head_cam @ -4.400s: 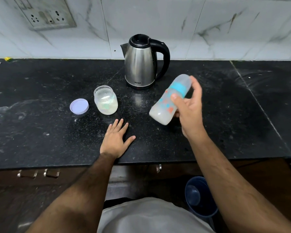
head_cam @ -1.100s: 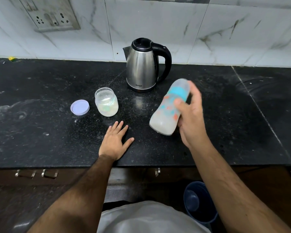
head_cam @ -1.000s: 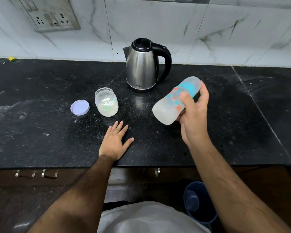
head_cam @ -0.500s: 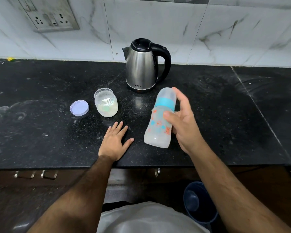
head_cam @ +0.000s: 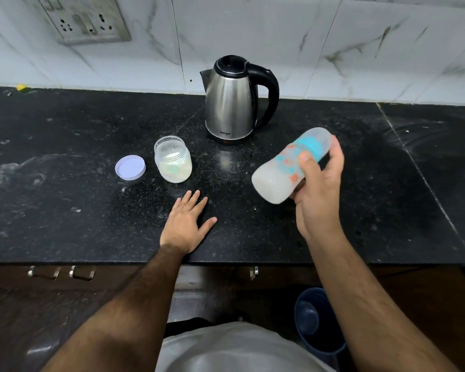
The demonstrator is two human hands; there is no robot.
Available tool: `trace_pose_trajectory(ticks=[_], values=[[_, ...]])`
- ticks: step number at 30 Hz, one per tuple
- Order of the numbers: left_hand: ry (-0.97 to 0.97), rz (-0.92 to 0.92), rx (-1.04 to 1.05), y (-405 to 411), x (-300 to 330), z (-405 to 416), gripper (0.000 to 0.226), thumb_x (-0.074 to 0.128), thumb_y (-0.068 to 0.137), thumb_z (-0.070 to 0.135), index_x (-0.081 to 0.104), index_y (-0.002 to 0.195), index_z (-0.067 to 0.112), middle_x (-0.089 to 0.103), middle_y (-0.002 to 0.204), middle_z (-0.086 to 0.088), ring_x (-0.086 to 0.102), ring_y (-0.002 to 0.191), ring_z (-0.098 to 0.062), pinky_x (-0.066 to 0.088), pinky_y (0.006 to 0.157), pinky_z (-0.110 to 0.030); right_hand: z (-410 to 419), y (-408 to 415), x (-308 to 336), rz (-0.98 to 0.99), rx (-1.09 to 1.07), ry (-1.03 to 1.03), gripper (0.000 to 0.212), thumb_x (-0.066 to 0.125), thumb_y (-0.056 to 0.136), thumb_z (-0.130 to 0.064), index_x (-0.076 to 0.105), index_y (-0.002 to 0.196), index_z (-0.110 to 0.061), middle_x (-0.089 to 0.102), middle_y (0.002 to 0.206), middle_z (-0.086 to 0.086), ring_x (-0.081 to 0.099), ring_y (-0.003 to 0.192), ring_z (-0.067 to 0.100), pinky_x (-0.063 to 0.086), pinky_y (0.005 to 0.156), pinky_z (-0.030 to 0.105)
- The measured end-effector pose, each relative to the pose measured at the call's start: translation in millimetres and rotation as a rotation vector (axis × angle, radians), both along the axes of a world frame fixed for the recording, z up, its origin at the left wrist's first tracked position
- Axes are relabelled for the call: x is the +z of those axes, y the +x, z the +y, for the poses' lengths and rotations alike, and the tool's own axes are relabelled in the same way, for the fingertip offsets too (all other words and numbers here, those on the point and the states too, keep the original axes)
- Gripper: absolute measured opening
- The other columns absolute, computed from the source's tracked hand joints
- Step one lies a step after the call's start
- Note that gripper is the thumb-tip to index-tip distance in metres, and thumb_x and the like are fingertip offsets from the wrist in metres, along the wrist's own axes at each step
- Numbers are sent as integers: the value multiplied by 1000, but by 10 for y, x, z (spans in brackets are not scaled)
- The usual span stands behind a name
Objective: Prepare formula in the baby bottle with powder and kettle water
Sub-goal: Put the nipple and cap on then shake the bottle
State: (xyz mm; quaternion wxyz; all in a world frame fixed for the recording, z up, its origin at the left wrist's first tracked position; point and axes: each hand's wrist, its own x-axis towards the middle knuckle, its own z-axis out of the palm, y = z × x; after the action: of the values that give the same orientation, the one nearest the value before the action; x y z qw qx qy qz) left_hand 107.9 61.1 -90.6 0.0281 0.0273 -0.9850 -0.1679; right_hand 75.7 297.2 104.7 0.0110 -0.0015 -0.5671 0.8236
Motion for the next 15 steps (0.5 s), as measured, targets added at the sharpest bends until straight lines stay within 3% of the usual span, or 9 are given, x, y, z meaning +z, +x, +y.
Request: trace_pose_trajectory(ticks=[2, 5, 8, 11, 13, 15], values=[[-5, 2, 1, 1, 3, 1, 75, 28, 91, 69, 37, 150, 22, 24, 161, -2, 12, 152, -19, 7, 124, -38, -14, 29, -39, -4, 34, 23, 64, 54, 98, -11, 22, 151, -27, 75, 93, -15, 72, 89, 10, 58, 78, 38], [-1, -2, 6, 6, 15, 6, 69, 38, 95, 63, 37, 150, 22, 23, 162, -2, 11, 152, -19, 5, 124, -37, -33, 108, -63, -8, 255, 106, 70, 60, 88, -11, 28, 148, -26, 70, 111, -3, 71, 98, 18, 58, 78, 37], [6, 5, 9, 4, 23, 14, 68, 40, 95, 61, 37, 150, 22, 24, 162, -2, 10, 152, -18, 5, 124, -37, -8, 22, -29, -3, 115, 16, 66, 57, 91, -12, 27, 149, -23, 64, 118, -1, 70, 97, 16, 58, 76, 35], [21, -3, 15, 5, 20, 13, 67, 40, 95, 61, 37, 150, 22, 23, 162, 0, 9, 152, -17, 6, 124, -38, 15, -52, -18, -26, -13, -43, 59, 51, 100, -12, 23, 151, -26, 69, 107, -5, 71, 90, 9, 58, 72, 30], [20, 1, 15, 9, 22, 7, 67, 41, 95, 61, 37, 150, 22, 23, 162, 0, 10, 152, -17, 6, 124, -38, -6, 9, -41, -18, 105, 32, 65, 56, 96, -11, 24, 151, -26, 72, 103, -9, 71, 90, 10, 59, 74, 32], [26, 5, 16, 8, 28, 11, 67, 42, 95, 60, 37, 150, 22, 23, 162, -1, 10, 152, -17, 6, 124, -38, -21, 87, -52, -8, 234, 109, 73, 60, 87, -12, 25, 151, -24, 66, 122, 4, 70, 95, 16, 58, 76, 36]])
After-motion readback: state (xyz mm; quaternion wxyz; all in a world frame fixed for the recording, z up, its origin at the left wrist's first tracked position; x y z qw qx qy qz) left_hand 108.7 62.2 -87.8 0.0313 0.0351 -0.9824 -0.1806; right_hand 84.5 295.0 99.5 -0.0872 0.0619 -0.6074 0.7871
